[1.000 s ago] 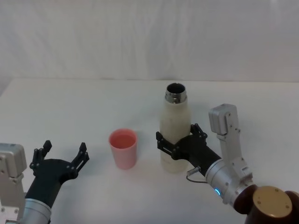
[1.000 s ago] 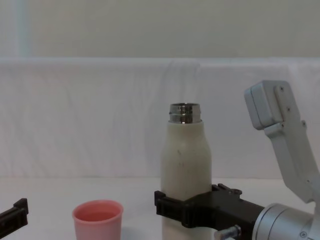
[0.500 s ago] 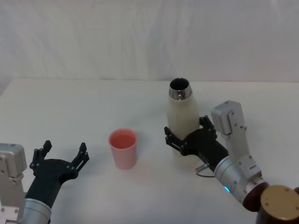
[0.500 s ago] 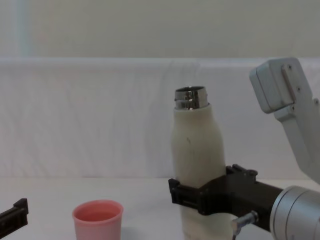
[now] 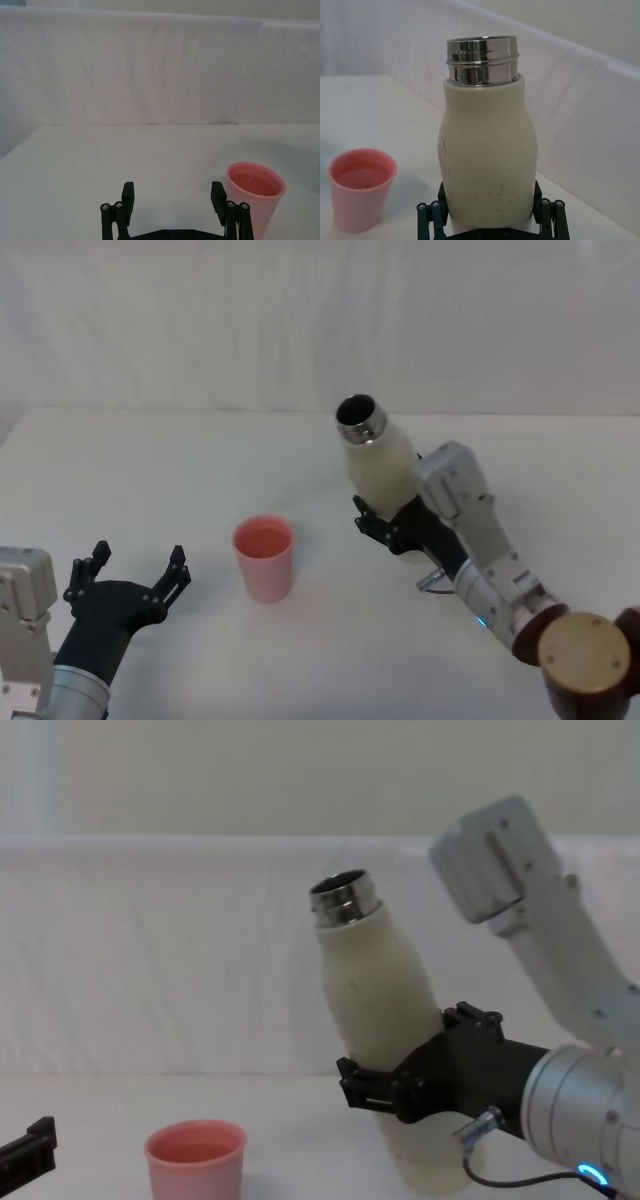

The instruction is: Grasp the thermos with one hand and pour water into the cup lid.

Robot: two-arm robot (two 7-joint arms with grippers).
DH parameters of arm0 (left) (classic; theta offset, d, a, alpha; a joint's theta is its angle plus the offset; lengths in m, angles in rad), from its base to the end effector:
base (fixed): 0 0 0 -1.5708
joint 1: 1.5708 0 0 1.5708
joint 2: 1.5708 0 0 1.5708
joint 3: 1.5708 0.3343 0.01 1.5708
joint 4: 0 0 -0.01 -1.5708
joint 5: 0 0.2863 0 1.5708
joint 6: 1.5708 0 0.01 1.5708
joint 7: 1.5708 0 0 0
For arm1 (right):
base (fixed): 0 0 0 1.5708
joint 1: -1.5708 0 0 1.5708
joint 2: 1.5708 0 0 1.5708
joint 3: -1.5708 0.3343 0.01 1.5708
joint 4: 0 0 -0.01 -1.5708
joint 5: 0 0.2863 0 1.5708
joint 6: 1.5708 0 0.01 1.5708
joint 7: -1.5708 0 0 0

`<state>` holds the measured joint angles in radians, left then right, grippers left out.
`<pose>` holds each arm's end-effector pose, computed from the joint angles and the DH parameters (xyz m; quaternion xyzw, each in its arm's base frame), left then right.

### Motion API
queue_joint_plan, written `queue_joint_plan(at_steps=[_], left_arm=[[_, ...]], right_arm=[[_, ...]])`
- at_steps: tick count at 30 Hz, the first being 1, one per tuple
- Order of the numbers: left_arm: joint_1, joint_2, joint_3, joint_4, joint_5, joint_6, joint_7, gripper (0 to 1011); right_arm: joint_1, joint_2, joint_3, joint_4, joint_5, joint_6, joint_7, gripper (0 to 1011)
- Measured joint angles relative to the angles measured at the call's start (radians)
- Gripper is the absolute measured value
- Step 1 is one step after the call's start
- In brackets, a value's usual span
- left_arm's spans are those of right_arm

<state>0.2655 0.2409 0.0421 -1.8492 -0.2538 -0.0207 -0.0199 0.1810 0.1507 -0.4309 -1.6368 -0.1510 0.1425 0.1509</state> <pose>0.2193 0.0505 -0.3267 -0.0174 0.0065 0.6616 0.7496 0.3353 0.0773 -0.2859 -0.0975 -0.1509 -0.4865 0.8550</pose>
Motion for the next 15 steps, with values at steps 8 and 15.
queue_joint_plan(at_steps=[8, 15], left_arm=[[0.000, 0.000, 0.000, 0.000, 0.000, 0.000, 0.000, 1001], [0.000, 0.000, 0.000, 0.000, 0.000, 0.000, 0.000, 1001]], right_arm=[[0.051, -0.010, -0.050, 0.050, -0.154, 0.025, -0.027, 953], [0.081, -0.006, -0.087, 0.086, -0.263, 0.039, -0.047, 953]])
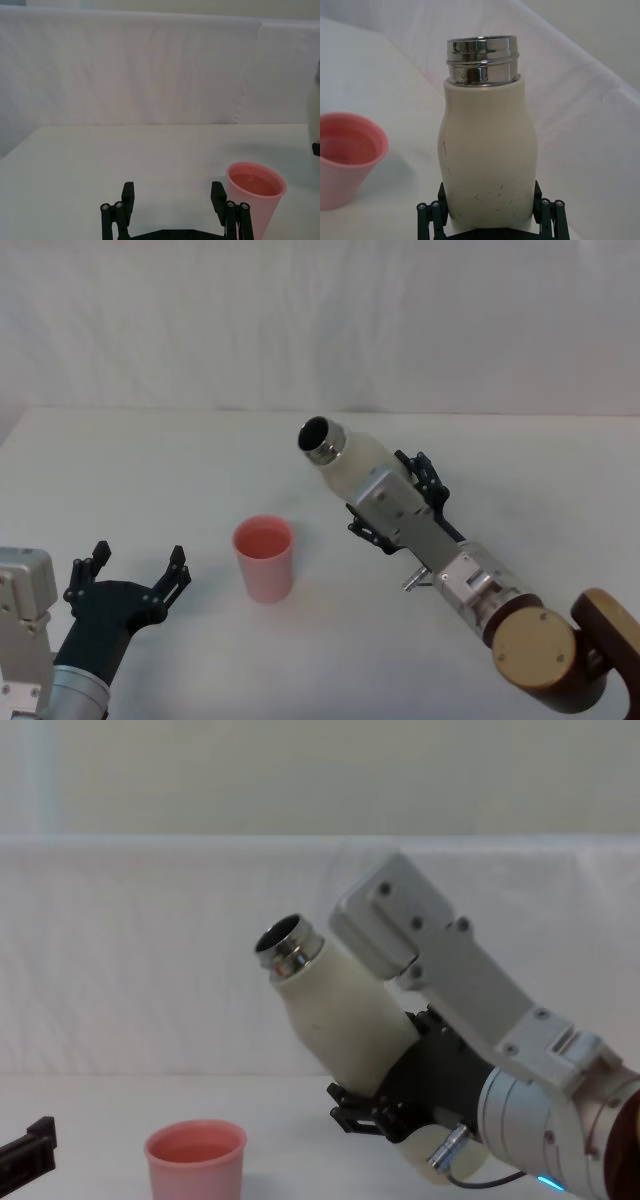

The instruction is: Grasp the thermos with one hand and pour water into the cup lid.

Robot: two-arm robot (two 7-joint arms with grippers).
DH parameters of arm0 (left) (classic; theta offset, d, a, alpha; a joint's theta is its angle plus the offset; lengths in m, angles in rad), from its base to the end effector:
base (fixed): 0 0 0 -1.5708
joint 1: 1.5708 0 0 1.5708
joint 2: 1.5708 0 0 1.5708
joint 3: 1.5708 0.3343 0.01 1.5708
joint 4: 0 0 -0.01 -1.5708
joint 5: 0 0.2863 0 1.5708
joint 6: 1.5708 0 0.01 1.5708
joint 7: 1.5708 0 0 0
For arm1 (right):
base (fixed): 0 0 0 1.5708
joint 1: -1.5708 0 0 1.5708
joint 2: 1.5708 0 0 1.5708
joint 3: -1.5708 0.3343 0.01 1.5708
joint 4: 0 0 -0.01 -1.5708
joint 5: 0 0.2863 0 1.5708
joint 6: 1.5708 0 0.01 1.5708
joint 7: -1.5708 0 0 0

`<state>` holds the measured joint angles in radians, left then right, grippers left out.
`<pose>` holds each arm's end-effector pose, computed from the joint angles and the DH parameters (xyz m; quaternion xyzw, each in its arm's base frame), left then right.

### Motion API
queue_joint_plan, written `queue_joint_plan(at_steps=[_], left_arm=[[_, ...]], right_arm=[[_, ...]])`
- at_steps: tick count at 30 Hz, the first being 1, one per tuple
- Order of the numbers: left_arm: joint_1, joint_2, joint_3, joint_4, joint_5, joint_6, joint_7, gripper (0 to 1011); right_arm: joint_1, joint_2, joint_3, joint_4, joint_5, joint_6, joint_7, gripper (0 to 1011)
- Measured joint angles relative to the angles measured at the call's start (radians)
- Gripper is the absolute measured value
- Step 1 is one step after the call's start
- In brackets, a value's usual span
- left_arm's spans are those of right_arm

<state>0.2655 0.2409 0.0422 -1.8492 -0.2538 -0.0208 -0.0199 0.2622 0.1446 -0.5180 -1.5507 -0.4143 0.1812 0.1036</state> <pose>0.2193 0.0504 -0.3267 -0.0174 0.0065 0.6616 0.7496 0.3529 0.0985 -0.2883 -0.1949 -0.2596 -0.4795 0.8153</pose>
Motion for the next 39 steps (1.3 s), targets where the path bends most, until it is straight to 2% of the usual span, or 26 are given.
queue_joint_plan(at_steps=[4, 5, 6, 8, 13, 30, 39], left_arm=[[0.000, 0.000, 0.000, 0.000, 0.000, 0.000, 0.000, 1001], [0.000, 0.000, 0.000, 0.000, 0.000, 0.000, 0.000, 1001], [0.000, 0.000, 0.000, 0.000, 0.000, 0.000, 0.000, 1001], [0.000, 0.000, 0.000, 0.000, 0.000, 0.000, 0.000, 1001], [0.000, 0.000, 0.000, 0.000, 0.000, 0.000, 0.000, 1001], [0.000, 0.000, 0.000, 0.000, 0.000, 0.000, 0.000, 1001], [0.000, 0.000, 0.000, 0.000, 0.000, 0.000, 0.000, 1001]], right_arm=[[0.013, 0.003, -0.019, 0.014, -0.047, 0.005, -0.006, 953], [0.020, 0.005, -0.027, 0.022, -0.073, 0.008, -0.009, 953], [0.020, 0.005, -0.027, 0.022, -0.073, 0.008, -0.009, 953], [0.034, 0.007, -0.045, 0.039, -0.120, 0.014, -0.014, 953], [0.057, 0.005, -0.066, 0.067, -0.185, 0.025, -0.016, 953], [0.094, 0.004, -0.102, 0.111, -0.345, 0.056, -0.011, 953], [0.098, 0.005, -0.107, 0.111, -0.401, 0.068, 0.004, 953]])
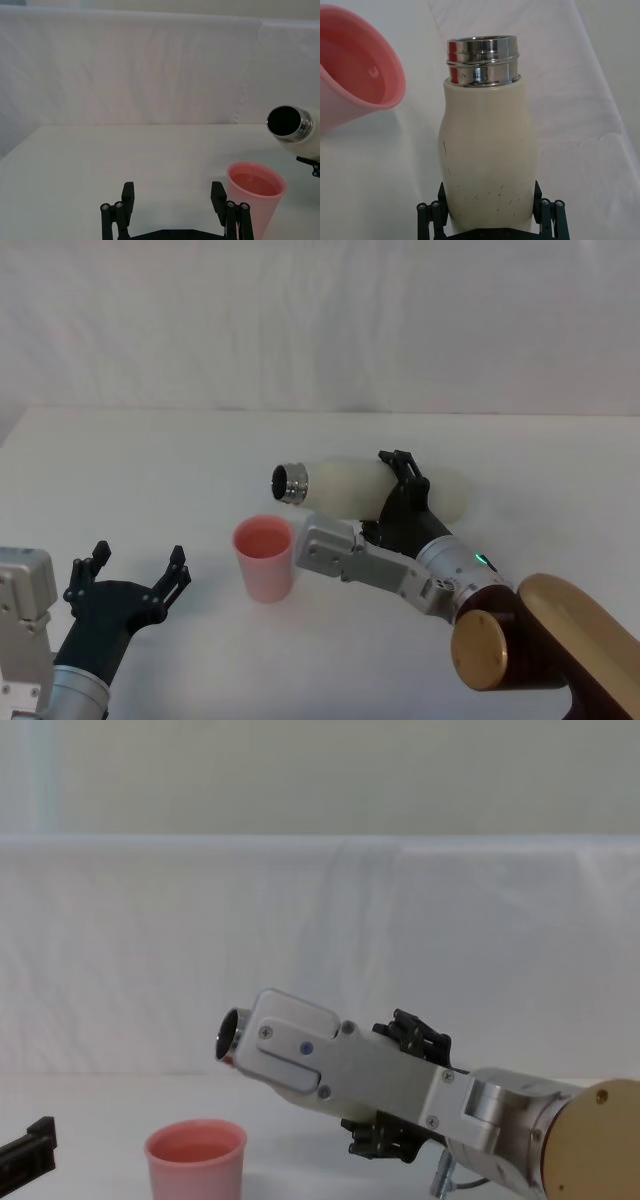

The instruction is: Grasp the thermos with one hand and pour water into the cup lid.

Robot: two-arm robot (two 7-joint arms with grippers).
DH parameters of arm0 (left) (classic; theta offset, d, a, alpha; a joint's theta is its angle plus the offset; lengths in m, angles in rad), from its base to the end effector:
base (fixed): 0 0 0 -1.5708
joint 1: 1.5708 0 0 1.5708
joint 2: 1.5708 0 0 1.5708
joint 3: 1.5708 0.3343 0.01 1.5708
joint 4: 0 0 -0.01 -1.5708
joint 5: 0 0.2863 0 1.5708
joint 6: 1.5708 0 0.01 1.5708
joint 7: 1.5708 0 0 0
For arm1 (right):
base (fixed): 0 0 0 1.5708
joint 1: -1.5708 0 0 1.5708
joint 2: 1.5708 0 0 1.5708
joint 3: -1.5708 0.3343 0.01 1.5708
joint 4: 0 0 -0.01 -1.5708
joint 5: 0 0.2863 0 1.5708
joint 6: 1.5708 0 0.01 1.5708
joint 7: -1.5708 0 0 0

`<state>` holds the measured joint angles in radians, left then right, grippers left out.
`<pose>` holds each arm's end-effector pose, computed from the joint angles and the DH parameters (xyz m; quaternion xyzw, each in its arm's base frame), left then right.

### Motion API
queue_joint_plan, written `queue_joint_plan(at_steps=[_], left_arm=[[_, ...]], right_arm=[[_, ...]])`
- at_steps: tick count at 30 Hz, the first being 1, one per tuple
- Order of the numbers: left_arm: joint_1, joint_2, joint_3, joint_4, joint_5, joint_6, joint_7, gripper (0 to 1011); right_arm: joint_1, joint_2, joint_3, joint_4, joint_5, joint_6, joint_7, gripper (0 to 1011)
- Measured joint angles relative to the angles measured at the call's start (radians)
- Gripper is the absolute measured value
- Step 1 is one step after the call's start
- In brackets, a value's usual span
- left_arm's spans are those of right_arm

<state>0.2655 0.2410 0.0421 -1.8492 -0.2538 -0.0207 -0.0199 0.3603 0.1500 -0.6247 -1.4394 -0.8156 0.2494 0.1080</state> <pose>0.2193 0.0505 -0.3267 -0.0173 0.0064 0.6616 0.7496 0.3735 0.1157 -0.2937 -0.3367 -0.4193 -0.4353 0.7220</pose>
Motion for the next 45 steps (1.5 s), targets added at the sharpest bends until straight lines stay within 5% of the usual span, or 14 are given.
queue_joint_plan(at_steps=[45], left_arm=[[0.000, 0.000, 0.000, 0.000, 0.000, 0.000, 0.000, 1001]], right_arm=[[0.018, 0.006, -0.023, 0.023, -0.177, -0.007, 0.038, 953]])
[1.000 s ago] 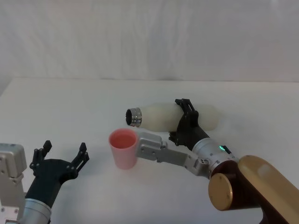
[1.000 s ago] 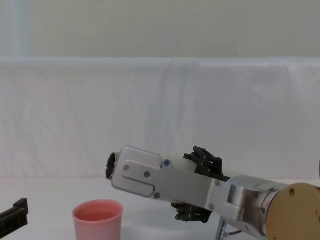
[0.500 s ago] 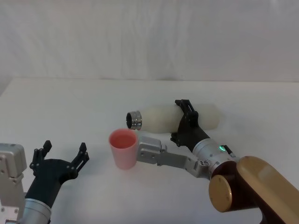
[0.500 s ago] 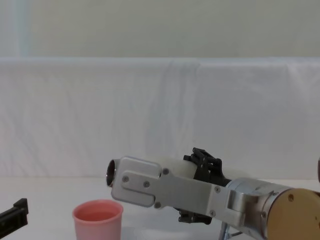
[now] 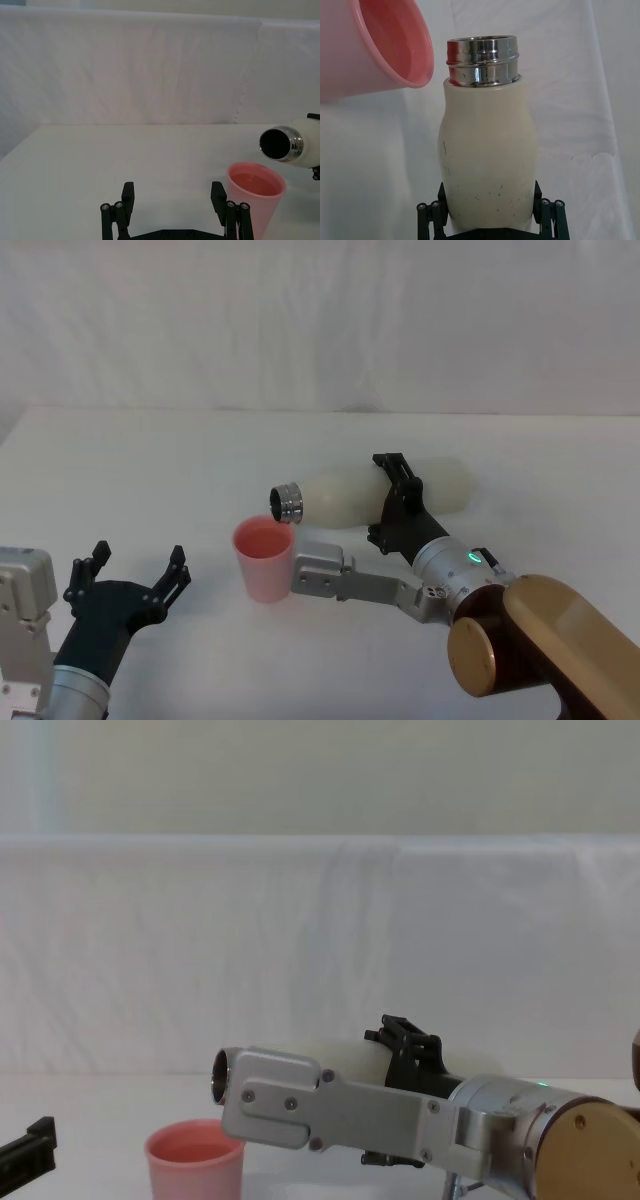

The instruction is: Grasp the thermos with one hand and pour water into the cup lid.

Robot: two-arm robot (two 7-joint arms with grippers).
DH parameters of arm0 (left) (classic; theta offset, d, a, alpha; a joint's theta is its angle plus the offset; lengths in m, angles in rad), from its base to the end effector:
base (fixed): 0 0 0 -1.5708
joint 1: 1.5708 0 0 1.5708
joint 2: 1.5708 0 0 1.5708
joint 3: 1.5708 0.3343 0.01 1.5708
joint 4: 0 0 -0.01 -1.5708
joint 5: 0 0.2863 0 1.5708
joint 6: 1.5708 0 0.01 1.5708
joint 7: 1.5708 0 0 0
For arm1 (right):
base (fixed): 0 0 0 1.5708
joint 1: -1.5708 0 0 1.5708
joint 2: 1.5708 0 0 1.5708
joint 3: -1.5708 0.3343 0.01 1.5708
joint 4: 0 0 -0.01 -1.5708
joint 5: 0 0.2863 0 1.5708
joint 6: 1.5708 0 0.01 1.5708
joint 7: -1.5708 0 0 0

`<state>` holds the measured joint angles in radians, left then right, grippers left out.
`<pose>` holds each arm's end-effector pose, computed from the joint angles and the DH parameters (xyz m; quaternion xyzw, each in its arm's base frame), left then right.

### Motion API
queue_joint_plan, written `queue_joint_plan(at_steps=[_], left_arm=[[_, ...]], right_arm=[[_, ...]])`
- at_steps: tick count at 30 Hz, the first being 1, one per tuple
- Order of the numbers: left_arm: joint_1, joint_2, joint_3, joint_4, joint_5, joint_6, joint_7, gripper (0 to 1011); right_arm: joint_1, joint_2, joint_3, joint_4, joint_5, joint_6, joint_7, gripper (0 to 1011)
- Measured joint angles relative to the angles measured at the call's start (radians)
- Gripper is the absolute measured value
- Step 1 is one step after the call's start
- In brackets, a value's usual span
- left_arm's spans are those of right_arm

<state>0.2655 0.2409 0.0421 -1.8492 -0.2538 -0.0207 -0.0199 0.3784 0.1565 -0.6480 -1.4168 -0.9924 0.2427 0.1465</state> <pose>0.2193 0.0505 -0.3267 -0.0174 0.0065 0.6616 0.7496 0.3770 0.1168 -0.2958 -0.3838 -0.4832 -0.3990 0.6782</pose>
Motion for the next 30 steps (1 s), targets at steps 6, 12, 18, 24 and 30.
queue_joint_plan(at_steps=[6, 12, 18, 24, 30], left_arm=[[0.000, 0.000, 0.000, 0.000, 0.000, 0.000, 0.000, 1001], [0.000, 0.000, 0.000, 0.000, 0.000, 0.000, 0.000, 1001], [0.000, 0.000, 0.000, 0.000, 0.000, 0.000, 0.000, 1001], [0.000, 0.000, 0.000, 0.000, 0.000, 0.000, 0.000, 1001], [0.000, 0.000, 0.000, 0.000, 0.000, 0.000, 0.000, 1001]], right_arm=[[0.003, 0.002, -0.004, -0.002, -0.012, 0.001, 0.002, 953], [0.008, 0.002, -0.008, -0.001, -0.021, 0.001, 0.004, 953], [0.012, 0.003, -0.012, -0.001, -0.030, 0.002, 0.007, 953], [0.015, 0.004, -0.017, -0.001, -0.038, 0.004, 0.008, 953], [0.017, 0.005, -0.021, 0.000, -0.047, 0.005, 0.009, 953]])
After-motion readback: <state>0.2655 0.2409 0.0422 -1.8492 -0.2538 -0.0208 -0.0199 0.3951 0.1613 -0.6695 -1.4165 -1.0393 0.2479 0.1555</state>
